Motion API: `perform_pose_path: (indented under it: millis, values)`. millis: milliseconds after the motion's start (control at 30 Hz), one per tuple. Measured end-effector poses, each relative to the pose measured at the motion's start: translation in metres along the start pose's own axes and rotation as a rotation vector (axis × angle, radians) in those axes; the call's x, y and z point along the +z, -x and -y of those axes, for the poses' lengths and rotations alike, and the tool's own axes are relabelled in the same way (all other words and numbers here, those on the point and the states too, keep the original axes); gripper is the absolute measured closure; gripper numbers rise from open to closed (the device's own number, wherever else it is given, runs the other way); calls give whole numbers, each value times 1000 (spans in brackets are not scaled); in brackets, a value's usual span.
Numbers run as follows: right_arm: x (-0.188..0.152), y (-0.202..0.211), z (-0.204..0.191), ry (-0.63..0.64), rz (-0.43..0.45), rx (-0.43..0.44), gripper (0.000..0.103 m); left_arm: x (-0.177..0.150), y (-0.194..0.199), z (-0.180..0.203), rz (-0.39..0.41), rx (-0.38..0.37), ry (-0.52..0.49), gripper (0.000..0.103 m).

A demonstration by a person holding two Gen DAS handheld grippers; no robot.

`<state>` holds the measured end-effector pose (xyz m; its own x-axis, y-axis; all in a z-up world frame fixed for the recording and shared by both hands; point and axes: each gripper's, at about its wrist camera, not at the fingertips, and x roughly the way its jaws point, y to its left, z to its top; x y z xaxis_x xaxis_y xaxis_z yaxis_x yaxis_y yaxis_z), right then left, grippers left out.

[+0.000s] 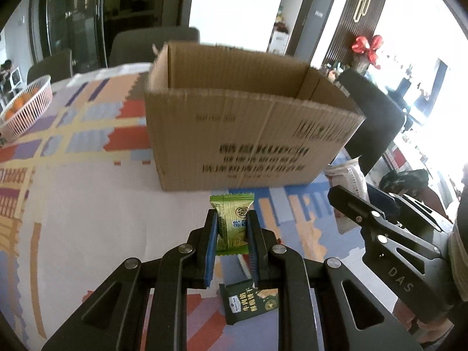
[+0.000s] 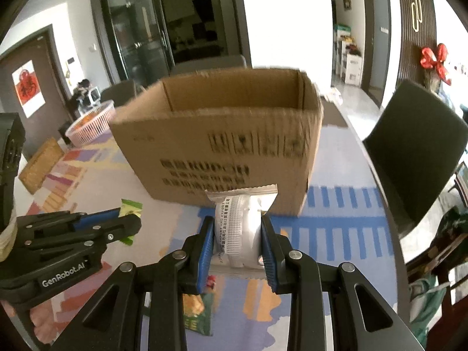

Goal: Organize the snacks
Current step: 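Carry the green and white packets over the box and open both tools inside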

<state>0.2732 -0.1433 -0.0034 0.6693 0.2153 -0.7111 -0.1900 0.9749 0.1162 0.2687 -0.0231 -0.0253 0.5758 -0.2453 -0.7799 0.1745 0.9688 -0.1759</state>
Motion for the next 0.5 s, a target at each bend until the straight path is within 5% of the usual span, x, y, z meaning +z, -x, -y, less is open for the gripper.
perform_pose_path:
  millis: [500]
  values:
    - [52, 40, -8, 38, 143, 27, 71, 47, 53, 6, 159, -1, -39, 83]
